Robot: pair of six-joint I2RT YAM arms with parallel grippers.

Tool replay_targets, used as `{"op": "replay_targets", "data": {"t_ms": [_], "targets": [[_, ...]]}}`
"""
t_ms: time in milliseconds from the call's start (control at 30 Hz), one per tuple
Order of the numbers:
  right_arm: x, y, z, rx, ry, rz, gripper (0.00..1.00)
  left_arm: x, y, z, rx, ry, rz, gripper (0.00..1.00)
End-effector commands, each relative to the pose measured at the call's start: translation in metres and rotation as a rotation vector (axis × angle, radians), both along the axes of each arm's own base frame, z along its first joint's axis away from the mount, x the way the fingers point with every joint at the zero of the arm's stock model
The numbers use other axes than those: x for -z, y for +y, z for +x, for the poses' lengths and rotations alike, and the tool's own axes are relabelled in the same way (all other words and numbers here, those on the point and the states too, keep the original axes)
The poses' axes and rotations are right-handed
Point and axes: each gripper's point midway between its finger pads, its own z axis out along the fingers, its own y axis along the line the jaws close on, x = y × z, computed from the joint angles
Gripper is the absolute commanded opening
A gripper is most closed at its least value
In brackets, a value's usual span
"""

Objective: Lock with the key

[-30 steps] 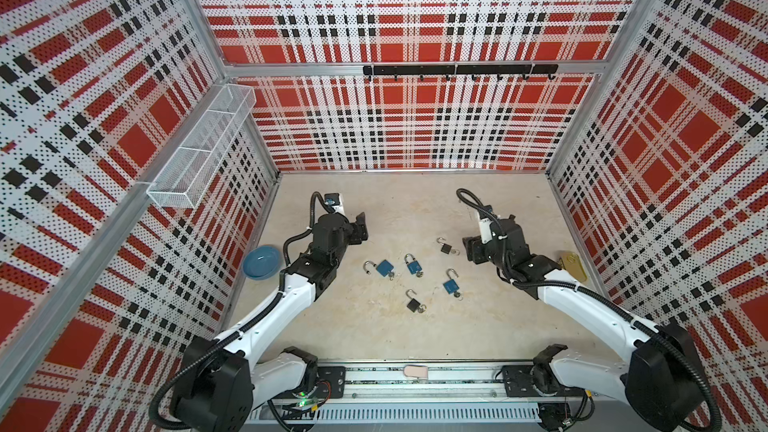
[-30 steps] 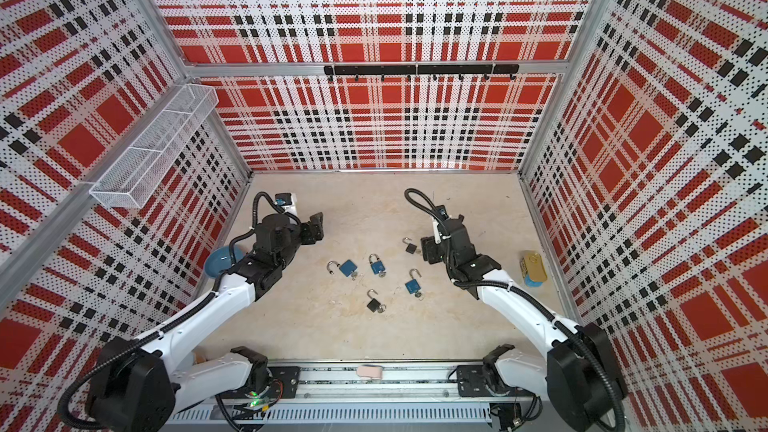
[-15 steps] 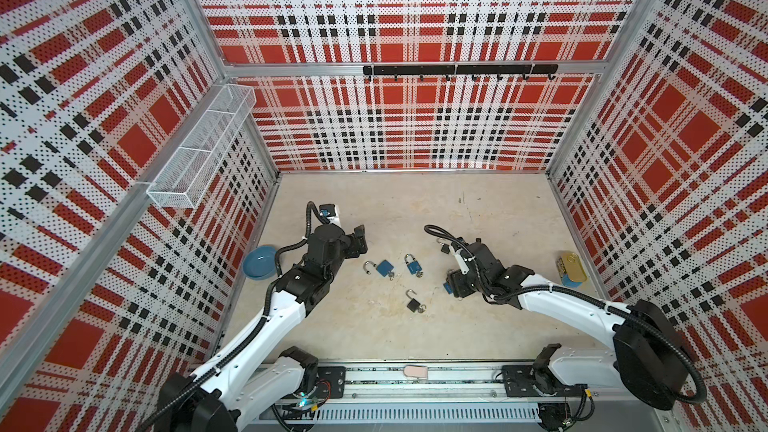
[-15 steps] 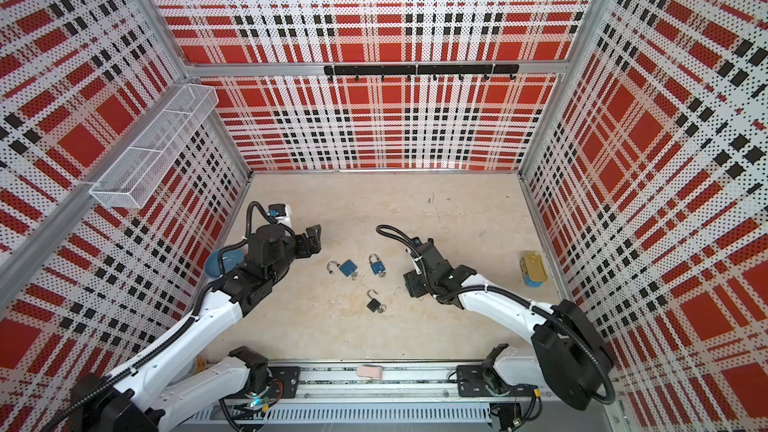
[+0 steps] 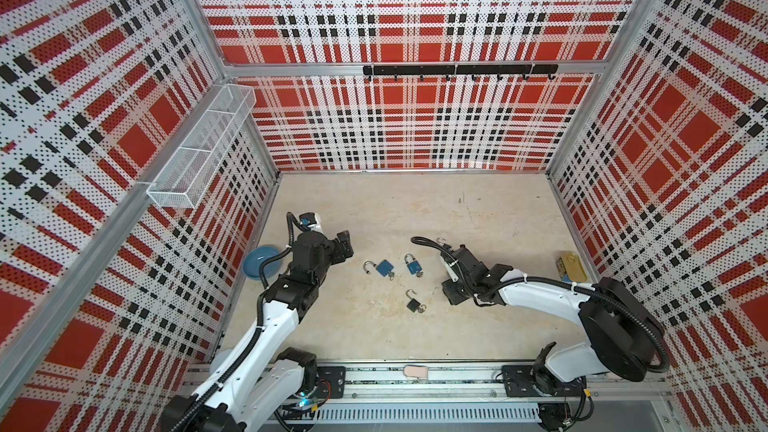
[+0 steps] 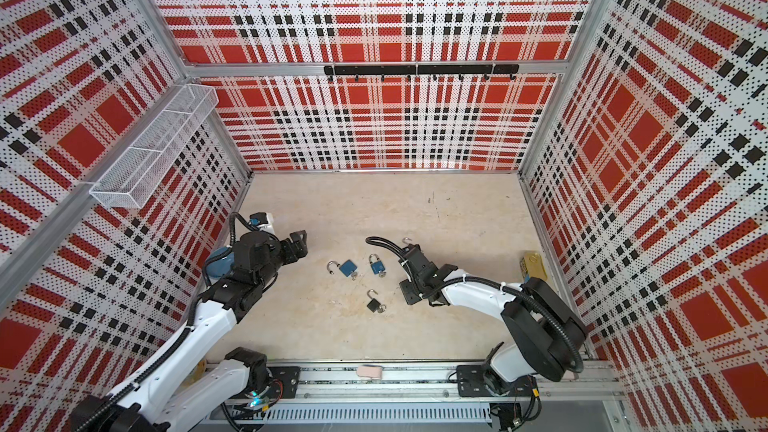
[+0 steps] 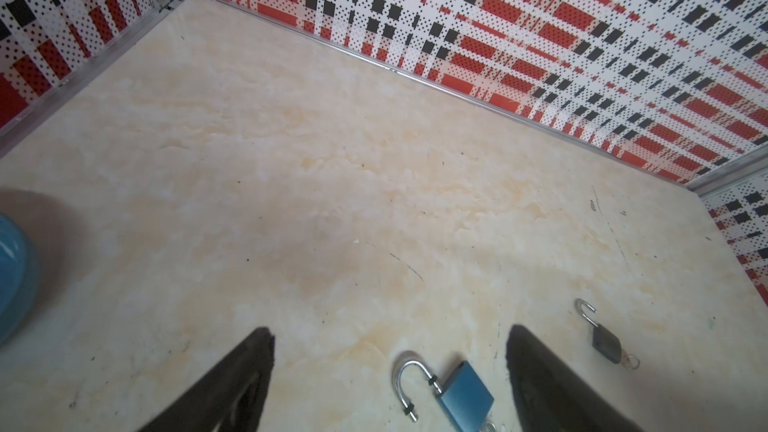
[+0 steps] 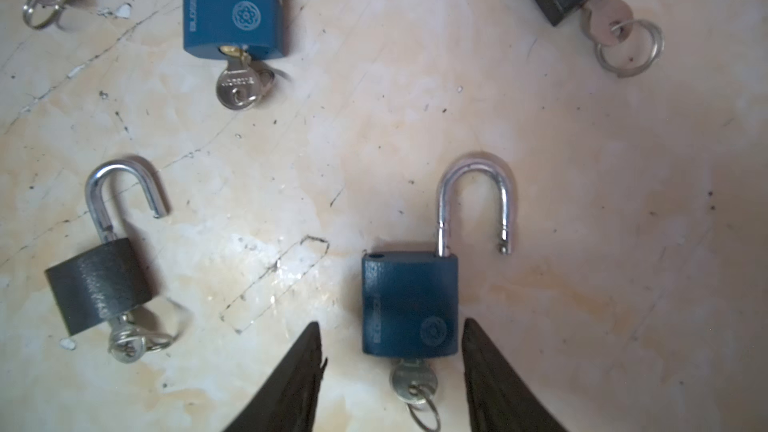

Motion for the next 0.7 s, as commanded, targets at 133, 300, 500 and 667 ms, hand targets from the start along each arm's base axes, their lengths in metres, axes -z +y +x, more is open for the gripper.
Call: {"op": "replay_targets", "data": {"t_ms": [133,300,500,667], "targets": [[-0.001,0.005,0.014,0.024,-0.014,-0.055,0.50,0.003,-0.001,-0.001,0.000,0.000,-0.040,0.89],[0.004,0.004,0.015,0.025,-0.006,-0.090,0.49,0.006,0.000,-0.001,-0.002,0.005,-0.041,0.89],[0.005,0.002,0.016,0.032,-0.005,-0.116,0.49,0.006,0.001,0.000,-0.004,0.006,-0.040,0.89],[0.010,0.003,0.016,0.026,0.003,-0.139,0.49,0.007,0.001,0.000,-0.005,0.007,-0.043,0.89]]}}
